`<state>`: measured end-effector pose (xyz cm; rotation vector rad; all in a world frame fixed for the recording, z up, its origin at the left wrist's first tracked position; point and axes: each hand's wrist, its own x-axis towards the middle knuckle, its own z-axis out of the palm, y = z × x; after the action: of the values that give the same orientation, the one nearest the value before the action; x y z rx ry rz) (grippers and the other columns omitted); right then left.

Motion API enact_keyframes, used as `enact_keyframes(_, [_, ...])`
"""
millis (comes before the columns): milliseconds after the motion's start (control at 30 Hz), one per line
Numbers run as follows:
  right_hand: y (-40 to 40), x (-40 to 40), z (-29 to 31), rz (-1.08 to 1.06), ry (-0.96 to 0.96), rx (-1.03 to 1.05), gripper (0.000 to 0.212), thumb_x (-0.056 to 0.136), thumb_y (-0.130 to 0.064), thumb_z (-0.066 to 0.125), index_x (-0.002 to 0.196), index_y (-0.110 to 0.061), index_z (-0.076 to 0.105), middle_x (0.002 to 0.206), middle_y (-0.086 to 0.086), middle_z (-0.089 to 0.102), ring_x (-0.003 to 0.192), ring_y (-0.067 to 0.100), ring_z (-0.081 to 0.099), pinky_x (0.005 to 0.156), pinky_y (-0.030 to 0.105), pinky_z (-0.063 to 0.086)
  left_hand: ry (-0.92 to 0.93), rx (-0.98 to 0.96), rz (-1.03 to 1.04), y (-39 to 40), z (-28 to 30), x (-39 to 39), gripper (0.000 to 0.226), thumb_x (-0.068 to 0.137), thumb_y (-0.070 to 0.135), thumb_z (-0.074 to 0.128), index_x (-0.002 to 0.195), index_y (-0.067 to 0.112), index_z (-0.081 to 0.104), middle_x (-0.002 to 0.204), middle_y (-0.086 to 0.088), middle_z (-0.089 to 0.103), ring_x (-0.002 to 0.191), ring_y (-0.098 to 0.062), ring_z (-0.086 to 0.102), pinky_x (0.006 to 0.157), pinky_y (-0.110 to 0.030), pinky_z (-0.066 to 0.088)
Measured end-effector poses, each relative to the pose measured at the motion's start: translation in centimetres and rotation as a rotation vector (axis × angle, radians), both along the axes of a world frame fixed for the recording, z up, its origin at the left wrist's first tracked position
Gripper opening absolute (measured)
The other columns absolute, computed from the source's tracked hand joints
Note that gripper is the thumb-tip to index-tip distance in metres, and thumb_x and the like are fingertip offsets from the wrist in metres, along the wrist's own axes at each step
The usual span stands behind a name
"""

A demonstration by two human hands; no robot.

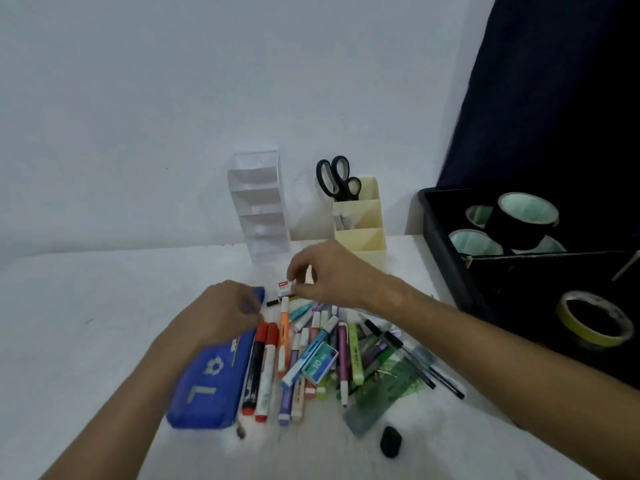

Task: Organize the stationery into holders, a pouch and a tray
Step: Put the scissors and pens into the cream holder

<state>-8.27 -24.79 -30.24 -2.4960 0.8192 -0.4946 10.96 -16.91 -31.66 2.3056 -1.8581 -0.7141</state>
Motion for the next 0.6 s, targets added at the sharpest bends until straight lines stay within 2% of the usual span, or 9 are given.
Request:
enact_keyframes(67, [2.5, 1.6, -1.2, 0.231, 0.167, -0.005, 0.019, 0.079, -0.016, 0.072, 0.097, -0.011, 0.074, 0.093, 0.003, 0.072, 0.075, 0.009, 0.062, 0.071, 0.012, 0.039, 0.052, 0.091, 0.029, 3.2, -1.0, 0.7, 0.003, 0.084, 0.027, 0.066, 0.084, 0.025, 0.068, 0.083, 0.003, 0.070, 0.063, -0.011, 0.064, 0.055, -0.018, 0.048])
enact_keyframes(133, [4.4, 2.9, -2.7, 0.391, 0.318, 0.021, 0.023, 0.080, -0.015, 0.072, 0.103, -0.011, 0.073, 0.101, 0.006, 0.072, 0.087, 0.019, 0.064, 0.079, 0.023, 0.045, 0.079, 0.111, 0.054, 5.8, -2.0, 0.9, 0.007, 0.084, 0.027, 0.066, 0.077, 0.028, 0.067, 0.072, 0.007, 0.067, 0.051, -0.005, 0.060, 0.049, -0.012, 0.044])
enact_keyframes(267, [6.3, 4.5, -5.2, 0.464, 0.407, 0.002, 0.029, 0.080, -0.020, 0.072, 0.109, -0.017, 0.071, 0.107, 0.003, 0.069, 0.094, 0.020, 0.063, 0.084, 0.033, 0.051, 0.111, 0.051, 0.140, 8.4, -3.1, 0.5, 0.010, 0.085, 0.034, 0.068, 0.081, 0.025, 0.071, 0.050, 0.008, 0.061, 0.044, -0.008, 0.059, 0.046, -0.010, 0.043])
enact_keyframes(367, [7.1, 4.8, -6.4, 0.481, 0.417, -0.044, 0.025, 0.079, -0.019, 0.072, 0.104, -0.017, 0.072, 0.103, 0.002, 0.069, 0.091, 0.020, 0.062, 0.083, 0.038, 0.052, 0.128, 0.018, 0.153, 9.2, -3.8, -0.2, 0.016, 0.084, 0.036, 0.069, 0.086, 0.022, 0.073, 0.060, 0.004, 0.063, 0.051, -0.009, 0.058, 0.056, -0.019, 0.046])
enact_keyframes(467, [7.4, 4.3, -6.6, 0.475, 0.406, -0.068, 0.025, 0.079, -0.016, 0.070, 0.103, -0.016, 0.071, 0.106, 0.003, 0.065, 0.095, 0.021, 0.059, 0.085, 0.040, 0.050, 0.105, 0.020, 0.125, 9.5, -4.4, -0.9, 0.014, 0.083, 0.035, 0.067, 0.086, 0.022, 0.073, 0.070, 0.000, 0.068, 0.063, -0.012, 0.063, 0.058, -0.020, 0.045])
enact_keyframes(600, [7.7, 3.7, -6.4, 0.487, 0.411, -0.131, 0.030, 0.083, -0.017, 0.067, 0.113, -0.018, 0.069, 0.114, 0.003, 0.059, 0.101, 0.021, 0.052, 0.085, 0.034, 0.046, 0.102, 0.057, 0.136, 9.3, -4.9, -1.5, 0.016, 0.083, 0.030, 0.065, 0.082, 0.017, 0.074, 0.071, 0.001, 0.070, 0.065, -0.011, 0.064, 0.058, -0.020, 0.046])
